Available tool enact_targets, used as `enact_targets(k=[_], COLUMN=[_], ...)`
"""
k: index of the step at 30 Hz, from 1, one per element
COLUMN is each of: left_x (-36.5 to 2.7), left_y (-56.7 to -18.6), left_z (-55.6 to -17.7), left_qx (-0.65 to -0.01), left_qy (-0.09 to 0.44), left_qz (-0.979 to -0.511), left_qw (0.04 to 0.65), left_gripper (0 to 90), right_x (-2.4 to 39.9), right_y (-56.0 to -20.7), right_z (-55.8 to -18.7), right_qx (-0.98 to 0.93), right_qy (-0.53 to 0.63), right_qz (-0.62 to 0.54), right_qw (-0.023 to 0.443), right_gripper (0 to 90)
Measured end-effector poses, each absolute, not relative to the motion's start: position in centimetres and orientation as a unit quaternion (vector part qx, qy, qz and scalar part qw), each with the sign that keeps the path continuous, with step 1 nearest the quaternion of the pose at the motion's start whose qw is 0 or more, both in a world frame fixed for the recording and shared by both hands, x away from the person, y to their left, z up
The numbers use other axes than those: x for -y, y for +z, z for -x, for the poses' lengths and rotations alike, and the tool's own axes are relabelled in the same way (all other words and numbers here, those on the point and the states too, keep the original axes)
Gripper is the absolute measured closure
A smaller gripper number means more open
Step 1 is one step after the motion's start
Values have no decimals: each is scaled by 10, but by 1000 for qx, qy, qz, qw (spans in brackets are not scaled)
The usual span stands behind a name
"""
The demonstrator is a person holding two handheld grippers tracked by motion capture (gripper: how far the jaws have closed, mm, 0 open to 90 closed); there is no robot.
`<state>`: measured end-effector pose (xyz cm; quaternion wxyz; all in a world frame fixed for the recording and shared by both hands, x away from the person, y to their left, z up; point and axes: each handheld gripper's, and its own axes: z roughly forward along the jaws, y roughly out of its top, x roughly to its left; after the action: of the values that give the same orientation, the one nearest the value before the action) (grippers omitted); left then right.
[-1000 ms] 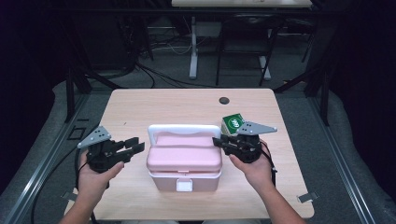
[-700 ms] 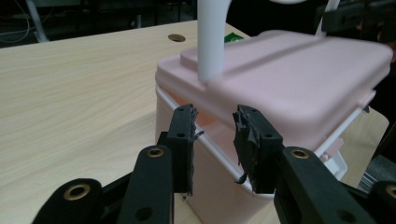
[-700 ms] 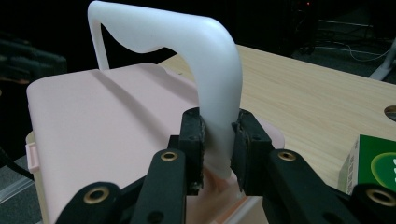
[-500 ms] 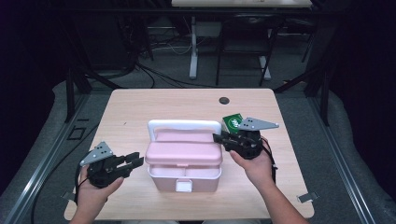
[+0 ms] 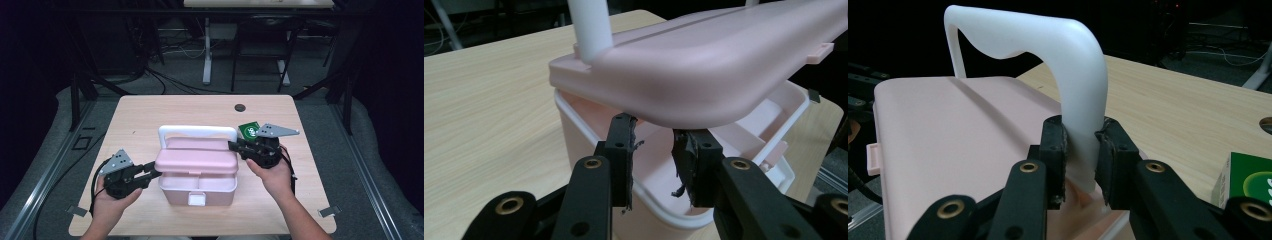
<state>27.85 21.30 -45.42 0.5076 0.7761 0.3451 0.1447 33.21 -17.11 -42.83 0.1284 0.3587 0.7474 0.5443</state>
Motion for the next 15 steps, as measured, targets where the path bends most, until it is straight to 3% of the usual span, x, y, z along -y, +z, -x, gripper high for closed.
enact_targets(k=[15], left_x=[-215], left_y=[-447], left_z=[-281], left_qx=[-357], left_qy=[158], left_qz=[-766], left_qw=[510], left_gripper=[654], right_x=[171], right_y=[-424], right_z=[-337], right_qx=[-746], right_qy=[540], right_qz=[-367], right_qw=[134], right_gripper=[717])
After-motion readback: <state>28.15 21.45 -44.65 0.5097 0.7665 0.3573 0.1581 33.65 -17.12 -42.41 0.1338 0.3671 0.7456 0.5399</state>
